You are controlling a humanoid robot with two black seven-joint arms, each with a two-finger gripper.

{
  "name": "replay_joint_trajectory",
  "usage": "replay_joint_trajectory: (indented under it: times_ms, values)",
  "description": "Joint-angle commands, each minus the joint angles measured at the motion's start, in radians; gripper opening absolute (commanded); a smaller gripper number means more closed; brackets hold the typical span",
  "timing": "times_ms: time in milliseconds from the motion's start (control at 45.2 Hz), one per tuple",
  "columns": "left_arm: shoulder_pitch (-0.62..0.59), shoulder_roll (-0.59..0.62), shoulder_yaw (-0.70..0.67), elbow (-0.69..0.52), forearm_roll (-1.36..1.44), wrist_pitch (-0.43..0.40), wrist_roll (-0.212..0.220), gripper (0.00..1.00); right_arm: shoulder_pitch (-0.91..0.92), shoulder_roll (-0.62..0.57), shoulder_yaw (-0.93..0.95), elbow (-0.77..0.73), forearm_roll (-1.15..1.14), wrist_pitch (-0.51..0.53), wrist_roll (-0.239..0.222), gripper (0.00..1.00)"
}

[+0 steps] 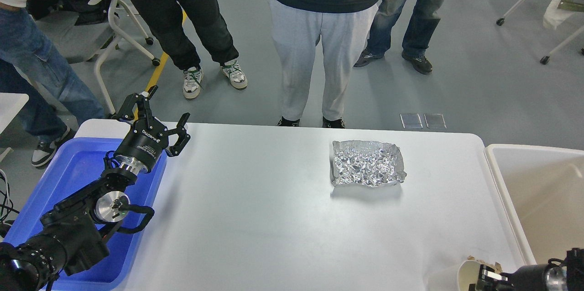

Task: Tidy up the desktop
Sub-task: 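Lift the cup with the right gripper and carry it over the bin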

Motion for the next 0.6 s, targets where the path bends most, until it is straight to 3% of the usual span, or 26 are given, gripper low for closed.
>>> replay_joint_trajectory:
  times_ms: [0, 310, 576]
  values:
    - [0.000, 0.000, 0.000, 0.000, 0.000, 0.000, 0.002, 1.00, 0.067, -0.122, 0.015, 0.093, 0.017, 0.064, 0.001, 0.00]
    - [0.000, 0.000, 0.000, 0.000, 0.000, 0.000, 0.000, 1.00, 0.355, -0.367, 0.016, 0.133, 0.186, 0.335, -0.017, 0.00]
    - [0.000, 0.000, 0.000, 0.000, 0.000, 0.000, 0.002, 1.00, 0.502, -0.536, 0.039, 0.132, 0.242, 0.531, -0.065, 0.00]
